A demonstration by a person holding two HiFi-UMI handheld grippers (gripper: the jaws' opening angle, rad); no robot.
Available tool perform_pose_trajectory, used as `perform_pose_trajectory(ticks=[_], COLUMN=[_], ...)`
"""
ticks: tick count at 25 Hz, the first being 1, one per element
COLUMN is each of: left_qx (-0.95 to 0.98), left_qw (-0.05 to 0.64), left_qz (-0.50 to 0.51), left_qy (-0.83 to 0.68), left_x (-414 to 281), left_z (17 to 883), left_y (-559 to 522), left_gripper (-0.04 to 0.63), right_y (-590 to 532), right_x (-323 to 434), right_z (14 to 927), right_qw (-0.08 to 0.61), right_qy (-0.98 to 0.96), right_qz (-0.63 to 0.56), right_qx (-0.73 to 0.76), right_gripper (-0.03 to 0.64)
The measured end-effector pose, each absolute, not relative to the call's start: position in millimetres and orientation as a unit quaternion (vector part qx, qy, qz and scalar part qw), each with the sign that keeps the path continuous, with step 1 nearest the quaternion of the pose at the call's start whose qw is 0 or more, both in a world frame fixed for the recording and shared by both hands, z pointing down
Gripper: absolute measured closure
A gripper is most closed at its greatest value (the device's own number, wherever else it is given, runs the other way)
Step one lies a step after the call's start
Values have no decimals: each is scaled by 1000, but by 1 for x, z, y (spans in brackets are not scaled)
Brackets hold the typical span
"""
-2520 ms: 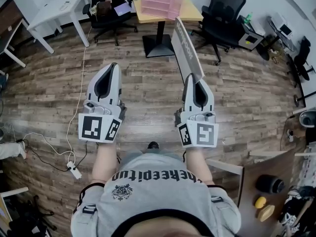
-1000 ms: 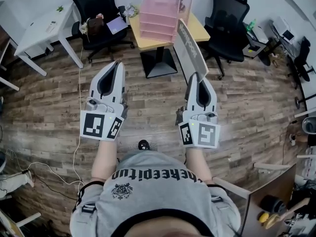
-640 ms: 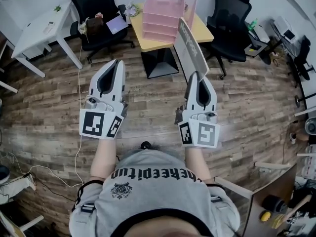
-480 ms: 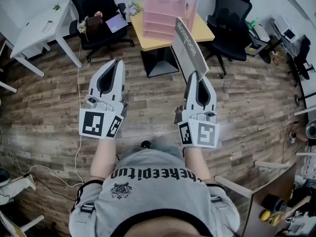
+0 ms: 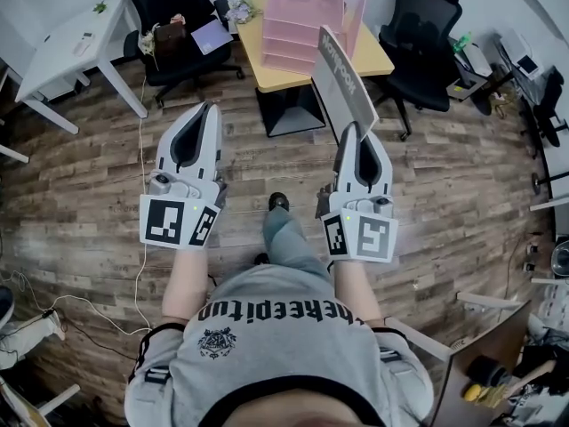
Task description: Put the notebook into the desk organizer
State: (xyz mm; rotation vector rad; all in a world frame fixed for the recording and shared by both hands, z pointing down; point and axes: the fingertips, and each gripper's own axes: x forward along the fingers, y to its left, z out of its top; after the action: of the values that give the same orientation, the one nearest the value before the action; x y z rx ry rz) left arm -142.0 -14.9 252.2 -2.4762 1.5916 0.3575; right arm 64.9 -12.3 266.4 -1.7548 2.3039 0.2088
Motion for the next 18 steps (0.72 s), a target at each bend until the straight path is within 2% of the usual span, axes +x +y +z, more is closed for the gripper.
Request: perform_pose_trajectory(ticks=[18], left_qx=[-816], left_qw=[102], left_qz=[125], left_qy=[556], left_x=[-140], left_z=[232], left_y=[-175], left_gripper=[592], right_y=[-185], right_x=[63], right_z=[249], right_qw=[121], right_qy=[808], right_qz=[80], right_qx=[-570], right_gripper=[607])
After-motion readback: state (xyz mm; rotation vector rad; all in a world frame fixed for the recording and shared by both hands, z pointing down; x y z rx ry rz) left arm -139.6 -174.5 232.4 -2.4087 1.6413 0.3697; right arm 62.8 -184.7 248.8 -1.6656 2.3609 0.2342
